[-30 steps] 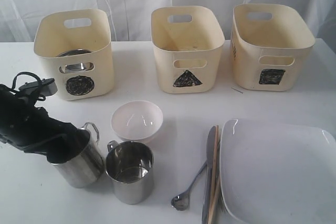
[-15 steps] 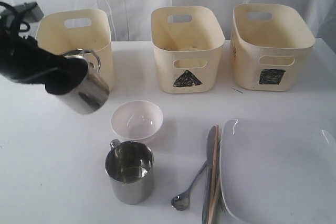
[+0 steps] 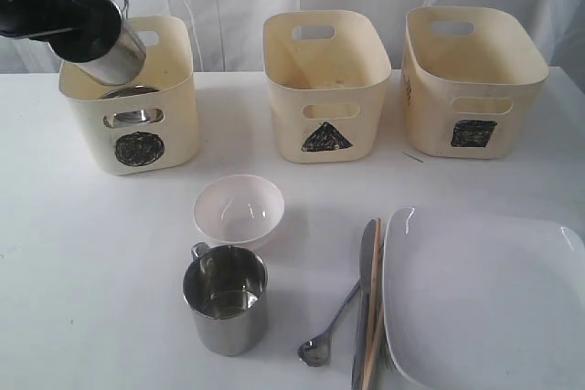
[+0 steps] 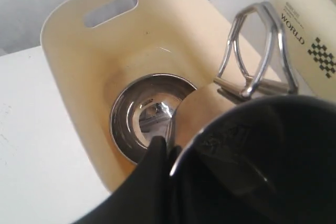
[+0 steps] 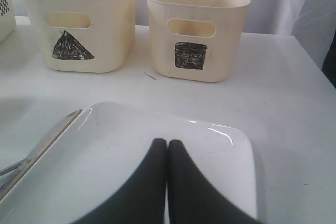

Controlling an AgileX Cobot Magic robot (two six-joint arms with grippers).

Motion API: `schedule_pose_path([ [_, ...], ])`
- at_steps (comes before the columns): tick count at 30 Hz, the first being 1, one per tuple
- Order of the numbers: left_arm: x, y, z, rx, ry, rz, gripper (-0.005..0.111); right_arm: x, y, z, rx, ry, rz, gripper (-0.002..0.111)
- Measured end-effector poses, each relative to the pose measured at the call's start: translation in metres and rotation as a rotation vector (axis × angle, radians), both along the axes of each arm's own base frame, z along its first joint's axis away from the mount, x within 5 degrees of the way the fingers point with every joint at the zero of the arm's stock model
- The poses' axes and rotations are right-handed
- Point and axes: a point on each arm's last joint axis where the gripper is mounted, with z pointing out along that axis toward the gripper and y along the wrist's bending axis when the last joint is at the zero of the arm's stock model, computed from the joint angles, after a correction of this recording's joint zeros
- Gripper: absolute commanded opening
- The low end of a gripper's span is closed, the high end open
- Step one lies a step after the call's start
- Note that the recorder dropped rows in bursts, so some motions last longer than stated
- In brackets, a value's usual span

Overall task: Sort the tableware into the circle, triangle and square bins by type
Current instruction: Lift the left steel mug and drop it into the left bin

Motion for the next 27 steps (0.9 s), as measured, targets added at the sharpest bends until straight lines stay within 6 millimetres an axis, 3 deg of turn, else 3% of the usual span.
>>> schedule_pose_path([
  [9, 0.053, -0.004, -0.041, 0.078, 0.06, -0.006, 0.0, 0.0, 0.0, 0.0, 0.007, 0.0, -0.002, 0.0],
  [18, 0.077, -0.004, -0.067, 0.132, 0.094, -0.002, 0.001, 0.0, 0.0, 0.0, 0.013, 0.0, -0.002, 0.0],
  [21, 0.077, -0.004, -0.072, 0.139, 0.116, -0.005, 0.014, 0.0, 0.0, 0.0, 0.013, 0.0, -0.002, 0.0],
  [25, 0.076, -0.004, -0.077, 0.145, 0.155, -0.011, 0.04, 0.0, 0.0, 0.0, 0.013, 0.0, -0.002, 0.0],
  [27, 0.075, -0.004, -0.078, 0.145, 0.17, -0.013, 0.046, 0.0, 0.0, 0.0, 0.013, 0.0, -0.002, 0.0],
])
